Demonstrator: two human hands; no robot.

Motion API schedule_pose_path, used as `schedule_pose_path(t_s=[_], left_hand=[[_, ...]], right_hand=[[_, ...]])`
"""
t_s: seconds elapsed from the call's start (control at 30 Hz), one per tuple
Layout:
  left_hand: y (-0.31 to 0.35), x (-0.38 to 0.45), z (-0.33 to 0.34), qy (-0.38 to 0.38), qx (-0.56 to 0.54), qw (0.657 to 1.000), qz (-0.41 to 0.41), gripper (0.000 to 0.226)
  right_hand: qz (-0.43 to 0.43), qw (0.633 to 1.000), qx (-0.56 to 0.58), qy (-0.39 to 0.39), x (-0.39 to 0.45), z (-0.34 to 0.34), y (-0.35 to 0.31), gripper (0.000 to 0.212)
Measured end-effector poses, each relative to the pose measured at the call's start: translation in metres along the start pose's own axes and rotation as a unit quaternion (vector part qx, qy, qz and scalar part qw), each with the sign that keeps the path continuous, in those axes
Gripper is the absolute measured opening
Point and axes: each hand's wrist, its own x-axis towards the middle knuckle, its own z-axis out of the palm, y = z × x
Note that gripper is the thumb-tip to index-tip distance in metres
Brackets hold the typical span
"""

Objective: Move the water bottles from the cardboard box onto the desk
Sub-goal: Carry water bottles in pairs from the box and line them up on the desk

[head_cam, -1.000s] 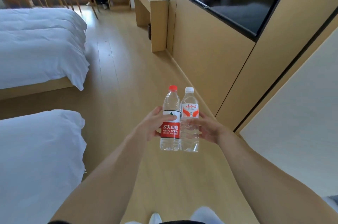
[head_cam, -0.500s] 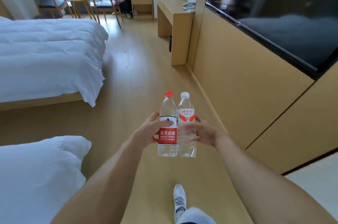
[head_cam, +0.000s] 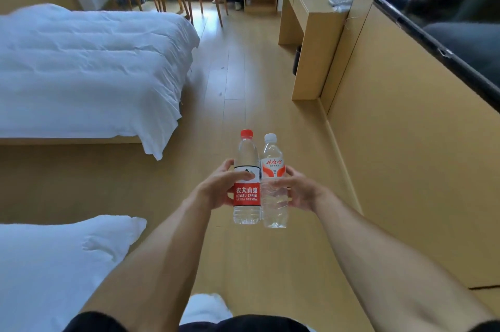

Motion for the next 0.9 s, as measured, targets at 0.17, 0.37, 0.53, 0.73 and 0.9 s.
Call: schedule_pose_path(t_s=[0.17, 0.37, 0.53, 0.73, 0.9], left_hand=[[0.038, 0.077, -0.024, -0.011, 0.003, 1.000, -0.008, 0.058], [0.112, 0.185, -0.065, -0.040, 0.019, 0.999, -0.004, 0.060], [0.189, 0.261, -0.097, -0.060, 0.045, 0.997, 0.000, 0.065], [0.254, 0.334, -0.126, -0.057, 0.058, 0.997, 0.003, 0.063], [0.302, 0.400, -0.146, -0.039, 0.069, 0.997, 0.004, 0.064]], right_hand=[[0.011, 1.000, 0.000, 0.017, 0.072, -0.018, -0.039, 0.078], [0.009, 0.998, 0.007, 0.059, 0.172, -0.037, -0.112, 0.061], [0.004, 0.996, 0.031, 0.087, 0.244, -0.044, -0.183, 0.062], [-0.016, 0.995, 0.040, 0.093, 0.315, -0.053, -0.251, 0.066], [-0.020, 0.995, 0.042, 0.085, 0.380, -0.068, -0.301, 0.066]])
